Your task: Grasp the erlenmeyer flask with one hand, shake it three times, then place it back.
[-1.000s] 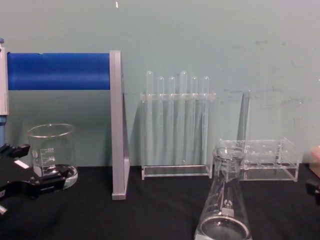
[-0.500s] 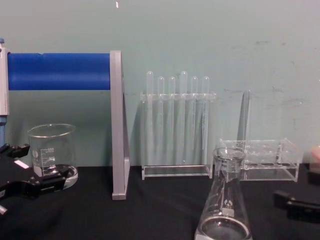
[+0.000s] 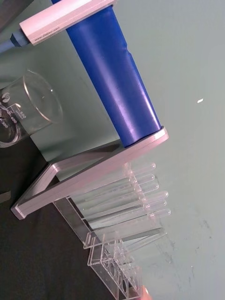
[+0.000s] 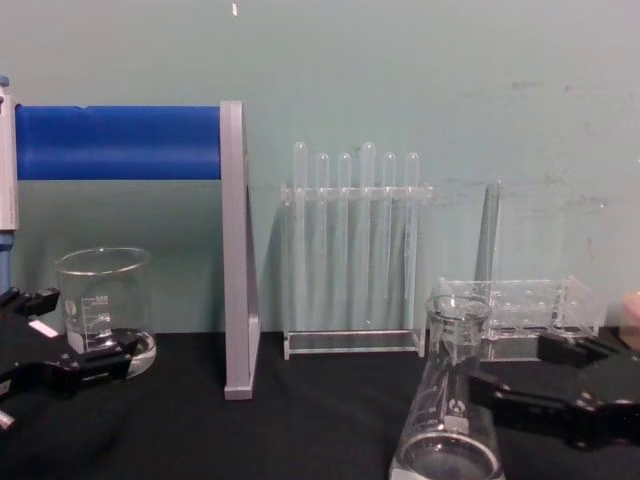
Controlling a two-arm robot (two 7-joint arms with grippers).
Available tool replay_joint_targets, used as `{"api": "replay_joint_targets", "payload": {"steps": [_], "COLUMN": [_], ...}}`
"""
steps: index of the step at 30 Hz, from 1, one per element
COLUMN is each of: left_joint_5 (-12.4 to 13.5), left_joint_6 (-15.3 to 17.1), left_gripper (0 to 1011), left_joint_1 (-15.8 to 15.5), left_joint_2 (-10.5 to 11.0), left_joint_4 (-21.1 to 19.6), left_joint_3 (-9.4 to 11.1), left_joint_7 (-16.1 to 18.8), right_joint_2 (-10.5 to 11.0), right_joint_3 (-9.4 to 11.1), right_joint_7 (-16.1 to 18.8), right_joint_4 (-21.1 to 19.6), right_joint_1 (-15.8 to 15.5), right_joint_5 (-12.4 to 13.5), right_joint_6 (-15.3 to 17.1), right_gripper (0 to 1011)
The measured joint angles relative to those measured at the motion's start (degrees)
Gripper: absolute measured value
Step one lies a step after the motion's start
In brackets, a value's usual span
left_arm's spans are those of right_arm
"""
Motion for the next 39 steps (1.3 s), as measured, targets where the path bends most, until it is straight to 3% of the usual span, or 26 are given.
{"api": "replay_joint_targets", "payload": {"steps": [6,20,31,39], "left_joint_5": [0.00,0.00,0.00,0.00], "left_joint_6": [0.00,0.00,0.00,0.00], "left_gripper": [1001,1001,1001,1001], "left_joint_1": [0.00,0.00,0.00,0.00], "left_joint_2": [0.00,0.00,0.00,0.00], "left_joint_4": [0.00,0.00,0.00,0.00], "left_joint_3": [0.00,0.00,0.00,0.00], "left_joint_7": [0.00,0.00,0.00,0.00], "right_joint_2": [-3.63,-8.85,-11.24,-11.79], "right_joint_3": [-0.51,-0.42,0.01,0.37], "right_joint_7": [0.34,0.55,0.62,0.50], "right_joint_4": [3.40,8.08,9.92,10.12], "right_joint_1": [2.49,5.65,6.78,6.83], "right_joint_5": [-1.35,-3.02,-4.95,-5.68], "right_joint_6": [-0.68,-0.92,-0.75,-0.64], "right_gripper": [1002,1002,1002,1002]}}
